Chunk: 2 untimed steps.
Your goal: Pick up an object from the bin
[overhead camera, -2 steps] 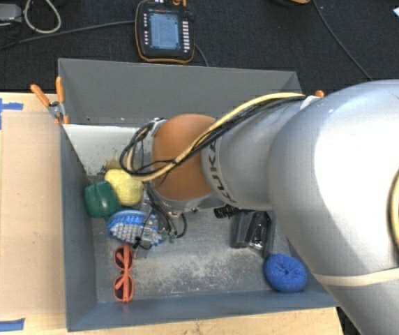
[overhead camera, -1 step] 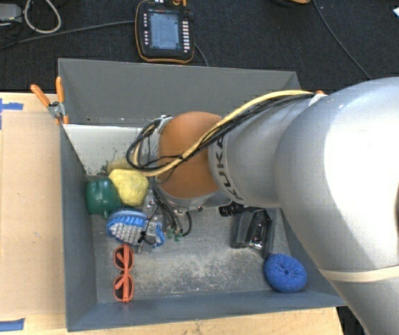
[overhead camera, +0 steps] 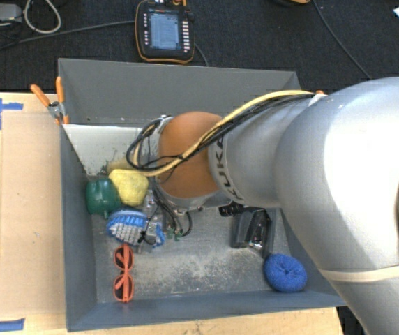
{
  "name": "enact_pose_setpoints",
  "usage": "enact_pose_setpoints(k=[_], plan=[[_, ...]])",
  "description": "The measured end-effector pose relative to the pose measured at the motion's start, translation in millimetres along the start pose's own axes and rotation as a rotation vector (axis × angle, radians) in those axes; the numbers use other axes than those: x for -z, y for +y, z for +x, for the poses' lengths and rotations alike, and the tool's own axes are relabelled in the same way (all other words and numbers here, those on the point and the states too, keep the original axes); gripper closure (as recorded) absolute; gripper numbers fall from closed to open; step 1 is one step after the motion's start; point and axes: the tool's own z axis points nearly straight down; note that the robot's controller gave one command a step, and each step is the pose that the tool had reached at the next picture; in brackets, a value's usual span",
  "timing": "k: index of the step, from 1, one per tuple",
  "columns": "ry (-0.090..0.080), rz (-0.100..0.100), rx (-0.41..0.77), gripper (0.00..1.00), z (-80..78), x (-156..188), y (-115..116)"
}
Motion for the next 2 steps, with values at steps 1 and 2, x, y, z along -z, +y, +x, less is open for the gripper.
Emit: enact_pose_setpoints(k=[1, 2], plan=[[0.003, 0.002, -0.001, 1.00, 1.2, 13, -1], [0.006, 0.003, -0.002, 1.00, 1.7, 24, -1]])
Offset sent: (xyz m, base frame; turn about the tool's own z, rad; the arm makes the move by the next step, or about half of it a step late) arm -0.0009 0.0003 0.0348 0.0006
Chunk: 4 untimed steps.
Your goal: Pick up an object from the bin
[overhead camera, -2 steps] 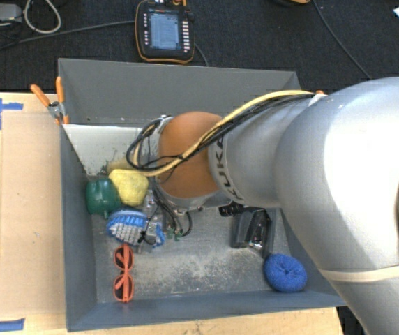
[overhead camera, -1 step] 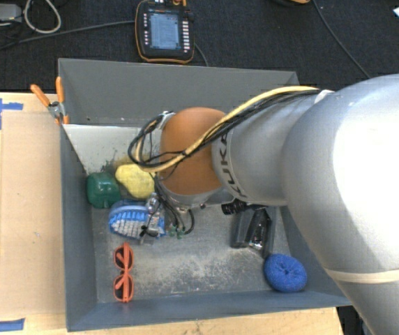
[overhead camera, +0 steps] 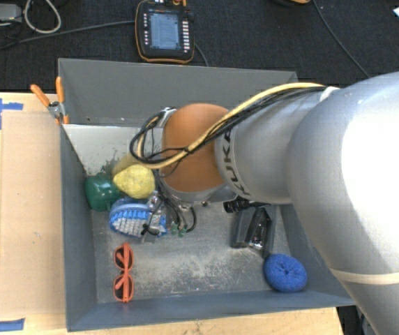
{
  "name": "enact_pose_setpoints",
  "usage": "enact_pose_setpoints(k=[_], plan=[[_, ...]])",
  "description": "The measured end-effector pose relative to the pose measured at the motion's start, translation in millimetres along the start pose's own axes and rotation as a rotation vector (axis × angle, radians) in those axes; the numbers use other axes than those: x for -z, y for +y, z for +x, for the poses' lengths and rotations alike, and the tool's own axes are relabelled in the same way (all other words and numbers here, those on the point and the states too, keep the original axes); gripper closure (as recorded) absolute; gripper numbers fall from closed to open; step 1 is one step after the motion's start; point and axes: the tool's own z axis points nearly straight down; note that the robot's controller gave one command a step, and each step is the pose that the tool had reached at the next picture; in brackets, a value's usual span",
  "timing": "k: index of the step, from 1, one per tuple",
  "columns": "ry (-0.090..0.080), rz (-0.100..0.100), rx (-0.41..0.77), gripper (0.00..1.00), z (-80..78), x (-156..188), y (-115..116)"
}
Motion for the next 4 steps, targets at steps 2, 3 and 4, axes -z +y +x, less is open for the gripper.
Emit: enact_pose_setpoints(k=[2, 3, 4], plan=[[0.003, 0.001, -0.002, 1.00, 0.8, 22, -1], [0.006, 0.002, -0.003, 1.00, 1.3, 34, -1], [0.012, 0.004, -0.003, 1.00, 2.8, 59, -1]])
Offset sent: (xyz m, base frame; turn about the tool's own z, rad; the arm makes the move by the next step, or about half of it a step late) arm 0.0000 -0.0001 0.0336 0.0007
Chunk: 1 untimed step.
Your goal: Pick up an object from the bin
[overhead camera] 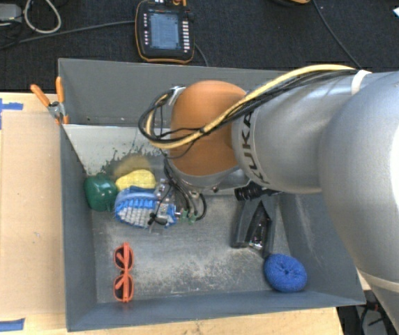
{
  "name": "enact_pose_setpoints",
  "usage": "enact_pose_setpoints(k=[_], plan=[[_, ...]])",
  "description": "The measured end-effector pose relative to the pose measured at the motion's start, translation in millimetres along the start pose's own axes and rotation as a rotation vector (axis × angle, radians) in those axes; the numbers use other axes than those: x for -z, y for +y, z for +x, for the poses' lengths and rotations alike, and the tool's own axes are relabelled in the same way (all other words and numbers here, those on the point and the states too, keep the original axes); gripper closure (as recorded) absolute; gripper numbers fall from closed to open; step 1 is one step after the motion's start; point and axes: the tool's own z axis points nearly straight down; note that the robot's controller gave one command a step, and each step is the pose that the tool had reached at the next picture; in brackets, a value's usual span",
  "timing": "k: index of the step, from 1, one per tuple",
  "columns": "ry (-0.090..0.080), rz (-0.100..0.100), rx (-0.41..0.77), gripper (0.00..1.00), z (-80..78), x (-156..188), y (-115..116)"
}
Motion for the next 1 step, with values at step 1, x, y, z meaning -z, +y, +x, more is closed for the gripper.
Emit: enact_pose_setpoints(k=[1], plan=[[-0.005, -0.002, 0.002, 1.00, -1.0, 26.7, 0.7]])
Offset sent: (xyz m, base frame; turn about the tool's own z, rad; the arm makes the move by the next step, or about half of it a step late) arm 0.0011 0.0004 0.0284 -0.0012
